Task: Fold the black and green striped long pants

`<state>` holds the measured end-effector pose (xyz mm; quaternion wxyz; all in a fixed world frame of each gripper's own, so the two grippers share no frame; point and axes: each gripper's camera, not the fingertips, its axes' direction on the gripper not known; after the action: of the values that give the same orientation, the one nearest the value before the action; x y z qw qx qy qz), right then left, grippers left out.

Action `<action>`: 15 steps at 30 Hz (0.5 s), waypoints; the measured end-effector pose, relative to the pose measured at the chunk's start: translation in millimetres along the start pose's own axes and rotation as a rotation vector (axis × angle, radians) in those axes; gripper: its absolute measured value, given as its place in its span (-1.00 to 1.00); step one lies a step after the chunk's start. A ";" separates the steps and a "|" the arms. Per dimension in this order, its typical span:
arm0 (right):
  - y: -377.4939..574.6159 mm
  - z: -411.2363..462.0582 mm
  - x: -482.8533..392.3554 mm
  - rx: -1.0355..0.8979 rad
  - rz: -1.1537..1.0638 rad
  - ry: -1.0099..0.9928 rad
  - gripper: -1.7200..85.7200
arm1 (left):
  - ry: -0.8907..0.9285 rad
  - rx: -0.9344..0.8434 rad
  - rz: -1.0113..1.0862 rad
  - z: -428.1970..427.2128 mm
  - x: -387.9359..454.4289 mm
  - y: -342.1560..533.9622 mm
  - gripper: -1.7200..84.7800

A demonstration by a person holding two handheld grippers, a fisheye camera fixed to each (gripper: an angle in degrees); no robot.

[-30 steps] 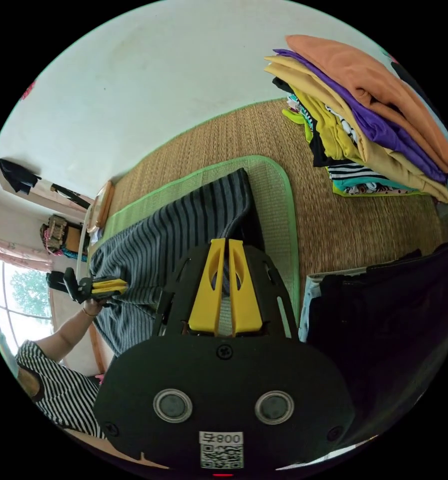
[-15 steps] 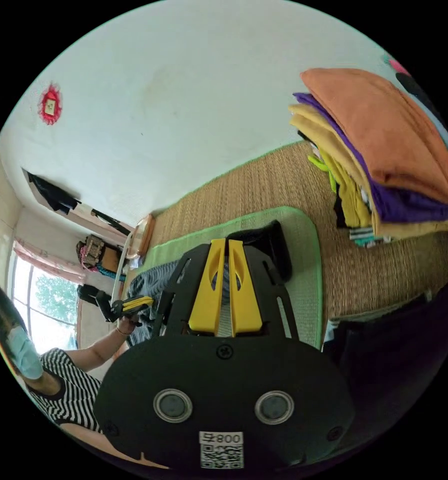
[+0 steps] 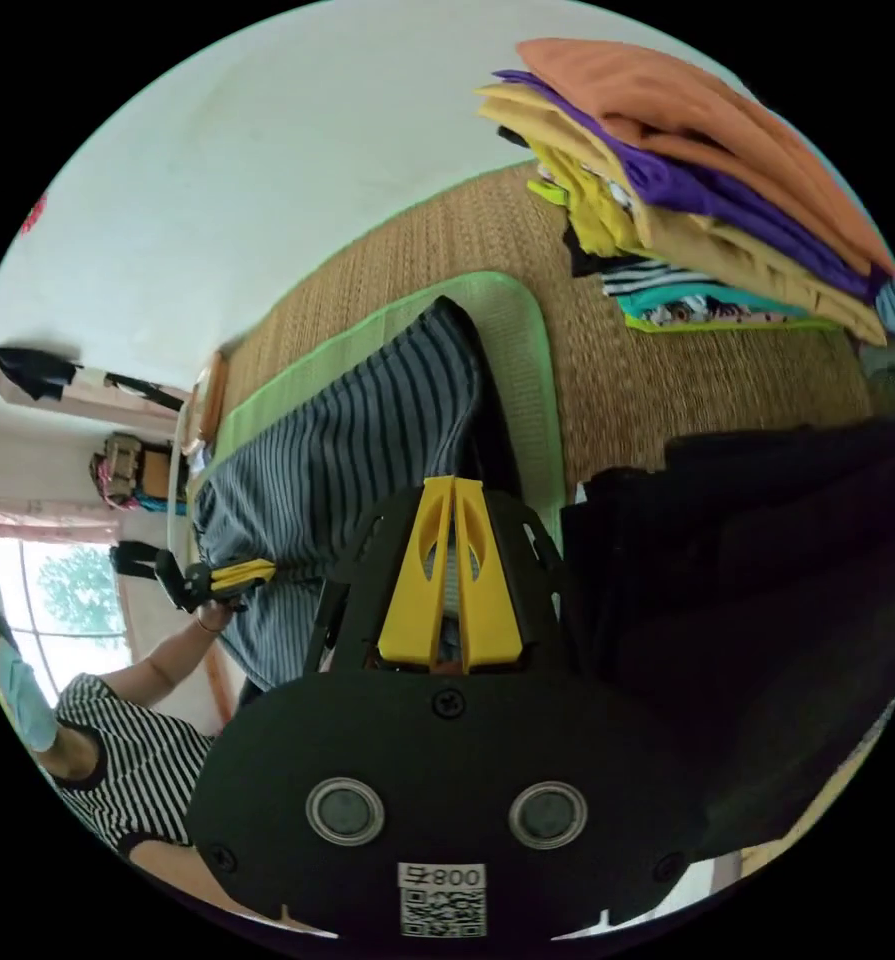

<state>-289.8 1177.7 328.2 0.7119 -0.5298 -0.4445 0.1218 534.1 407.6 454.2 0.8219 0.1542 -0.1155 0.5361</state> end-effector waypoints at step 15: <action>-2.2 115.9 -108.1 -0.125 -0.156 0.420 -0.96 | -0.117 0.122 -0.161 -58.7 -22.8 30.5 -0.96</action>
<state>-440.9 1182.0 280.6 0.7618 -0.5505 -0.3332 -0.0744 498.5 422.0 395.7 0.8433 0.2439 -0.1178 0.4643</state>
